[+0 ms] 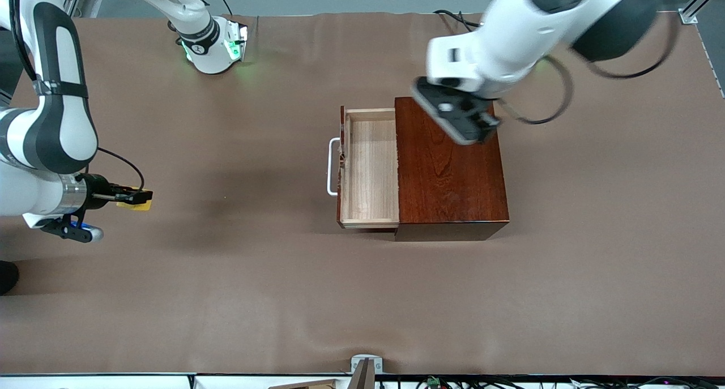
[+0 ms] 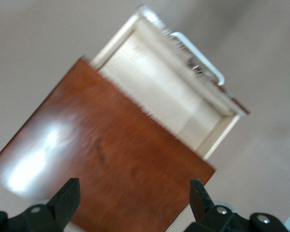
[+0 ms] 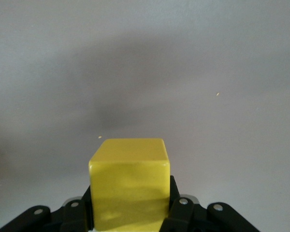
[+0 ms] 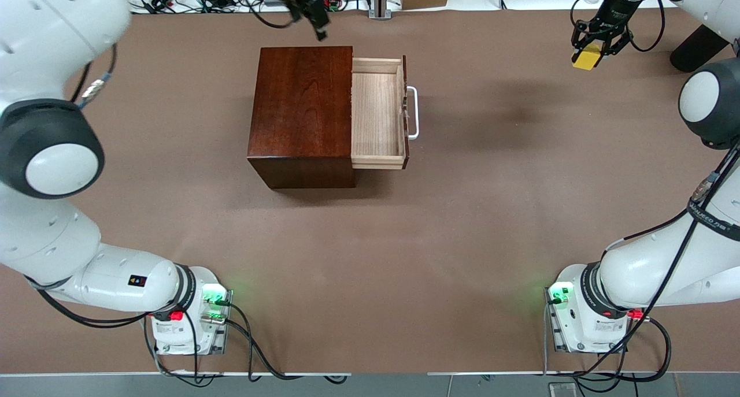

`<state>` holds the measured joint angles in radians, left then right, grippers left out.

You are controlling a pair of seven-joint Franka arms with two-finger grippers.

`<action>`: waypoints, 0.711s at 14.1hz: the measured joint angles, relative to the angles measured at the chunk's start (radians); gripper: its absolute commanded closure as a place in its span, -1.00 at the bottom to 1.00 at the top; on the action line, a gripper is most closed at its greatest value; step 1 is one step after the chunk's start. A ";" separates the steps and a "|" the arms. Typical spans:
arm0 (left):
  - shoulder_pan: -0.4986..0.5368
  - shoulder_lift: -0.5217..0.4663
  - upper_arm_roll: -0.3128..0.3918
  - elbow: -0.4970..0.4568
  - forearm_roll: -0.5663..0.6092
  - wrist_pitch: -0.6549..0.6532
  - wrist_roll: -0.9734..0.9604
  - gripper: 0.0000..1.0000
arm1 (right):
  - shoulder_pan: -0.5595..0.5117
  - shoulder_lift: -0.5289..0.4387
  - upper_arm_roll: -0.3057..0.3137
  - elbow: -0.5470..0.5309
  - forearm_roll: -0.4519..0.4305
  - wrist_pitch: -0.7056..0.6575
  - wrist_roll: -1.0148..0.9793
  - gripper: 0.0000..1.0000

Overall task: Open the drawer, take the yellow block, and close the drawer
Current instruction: 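Reach the left gripper to the handle while the right gripper holds the block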

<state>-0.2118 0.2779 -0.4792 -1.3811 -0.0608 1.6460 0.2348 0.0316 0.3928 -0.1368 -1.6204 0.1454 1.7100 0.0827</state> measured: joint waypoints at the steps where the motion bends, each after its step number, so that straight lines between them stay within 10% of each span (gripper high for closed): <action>1: -0.038 0.033 0.000 0.017 0.001 0.029 0.027 -1.00 | 0.000 0.005 0.002 -0.018 -0.007 0.043 -0.016 0.87; 10: -0.303 0.301 0.028 0.063 0.144 0.363 0.112 -1.00 | 0.001 0.024 0.009 -0.318 -0.064 0.464 -0.107 0.80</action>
<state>-0.5153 0.5794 -0.4514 -1.3183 0.0833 2.0091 0.3465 0.0323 0.4166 -0.1281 -1.9385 0.0810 2.1740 -0.0244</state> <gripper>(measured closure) 0.000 0.441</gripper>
